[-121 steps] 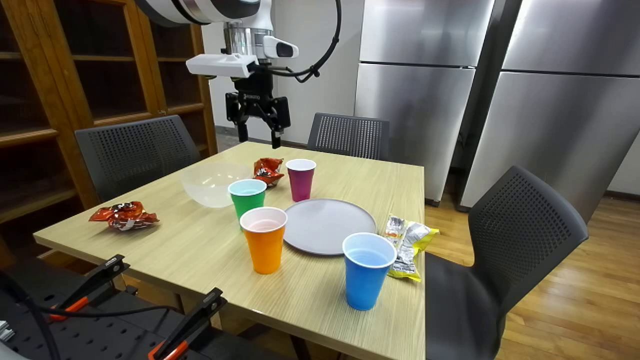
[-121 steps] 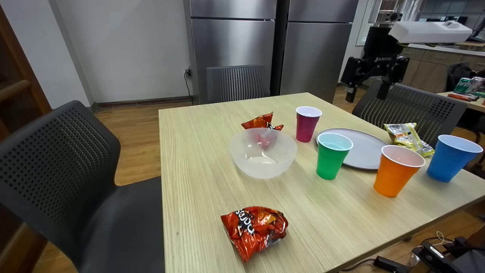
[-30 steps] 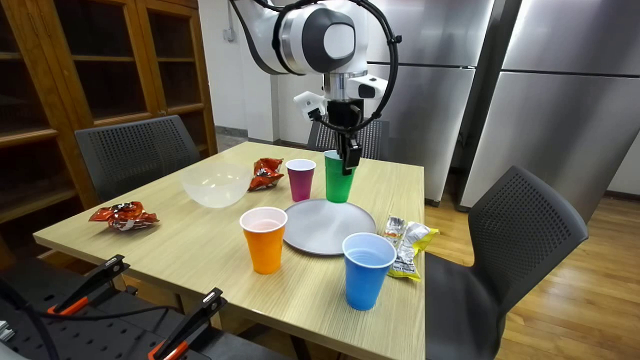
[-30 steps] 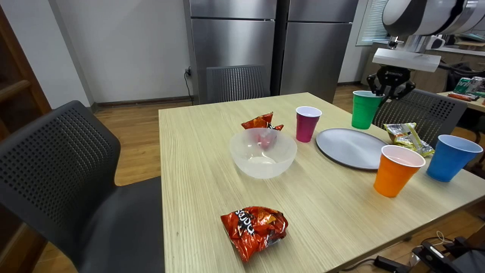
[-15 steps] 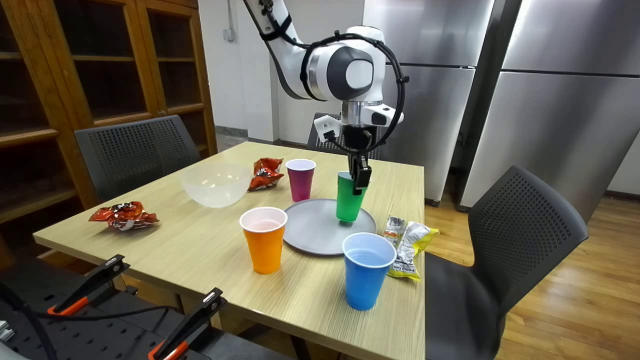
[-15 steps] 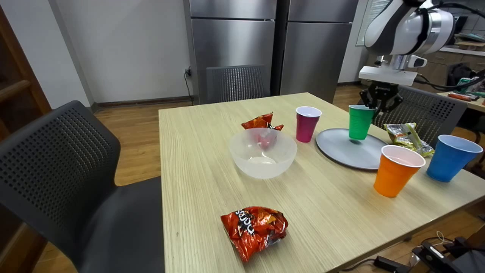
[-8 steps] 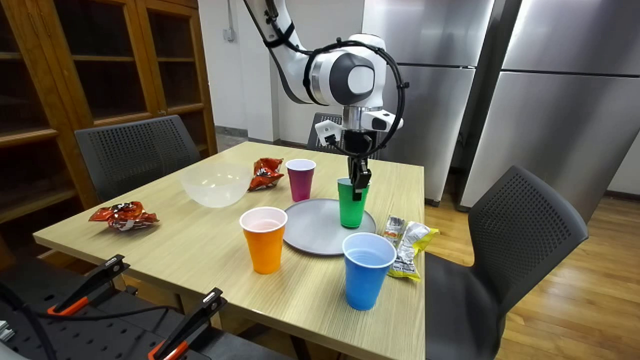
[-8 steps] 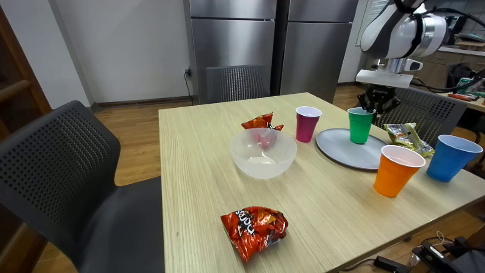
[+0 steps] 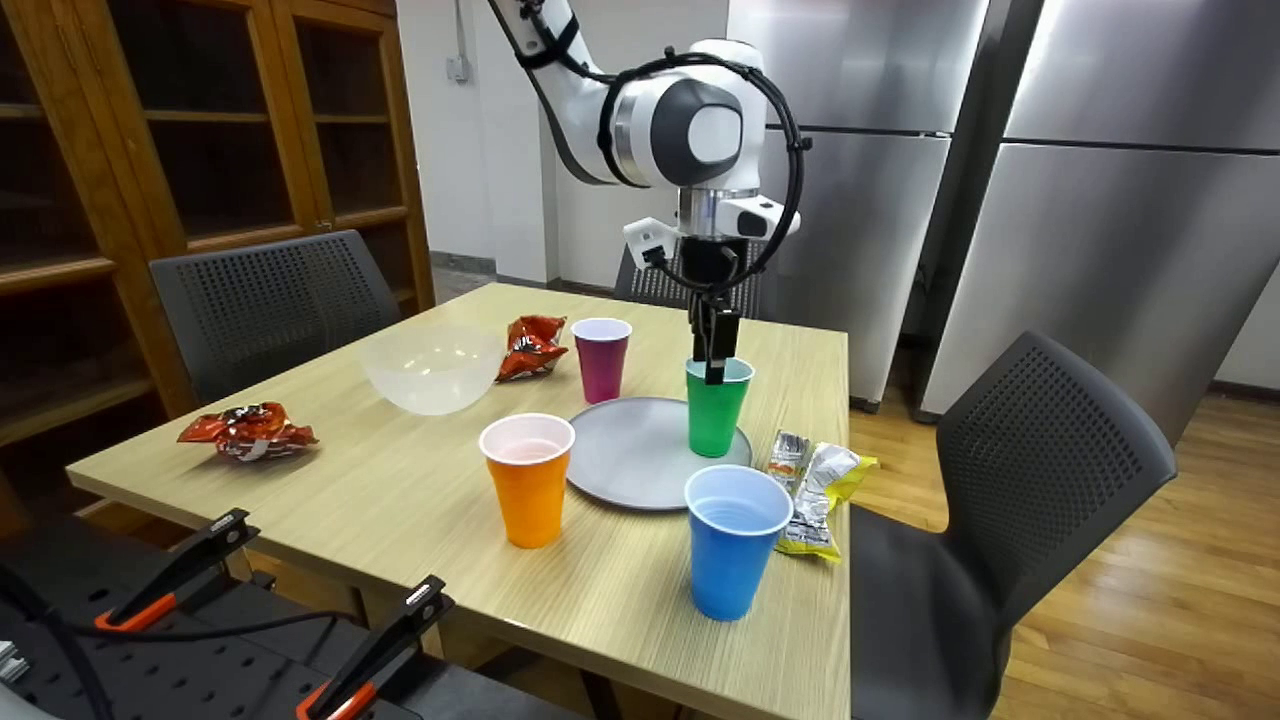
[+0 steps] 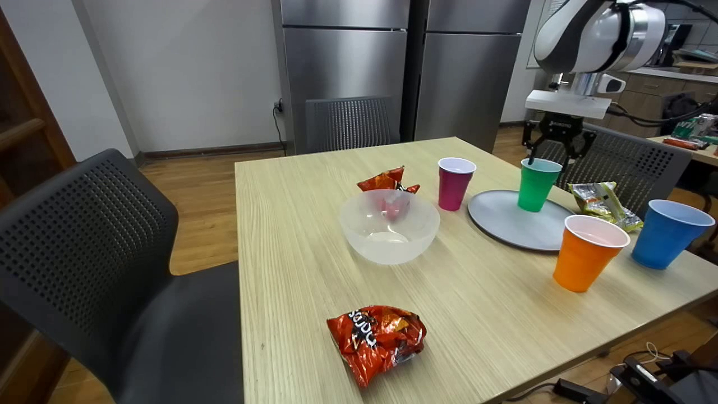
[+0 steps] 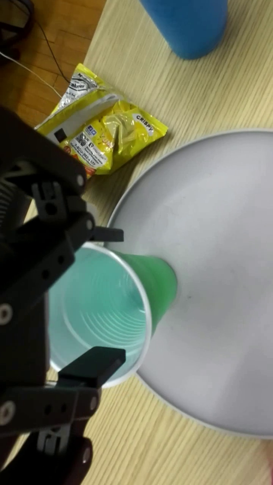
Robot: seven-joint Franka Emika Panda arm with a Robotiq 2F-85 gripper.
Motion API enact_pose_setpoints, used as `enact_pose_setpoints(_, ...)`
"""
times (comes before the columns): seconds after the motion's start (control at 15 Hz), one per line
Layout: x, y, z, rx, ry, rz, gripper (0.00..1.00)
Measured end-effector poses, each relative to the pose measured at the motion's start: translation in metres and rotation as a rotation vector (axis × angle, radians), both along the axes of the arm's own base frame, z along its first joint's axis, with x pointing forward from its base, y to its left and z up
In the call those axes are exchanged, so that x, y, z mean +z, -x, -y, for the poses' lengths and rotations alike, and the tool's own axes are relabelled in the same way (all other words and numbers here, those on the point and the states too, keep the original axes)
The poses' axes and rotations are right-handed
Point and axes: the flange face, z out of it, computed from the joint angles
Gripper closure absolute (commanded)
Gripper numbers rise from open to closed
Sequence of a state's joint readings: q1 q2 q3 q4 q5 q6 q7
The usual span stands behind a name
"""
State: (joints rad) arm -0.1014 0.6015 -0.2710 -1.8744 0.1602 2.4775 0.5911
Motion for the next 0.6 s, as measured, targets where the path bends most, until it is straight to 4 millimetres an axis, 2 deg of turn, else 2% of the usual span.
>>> enact_pose_setpoints(0.2,0.020,0.004,-0.016,0.022,-0.013,0.029,0.00)
enact_pose_setpoints(0.6,0.047,0.016,-0.064,0.091,-0.042,0.070,0.00)
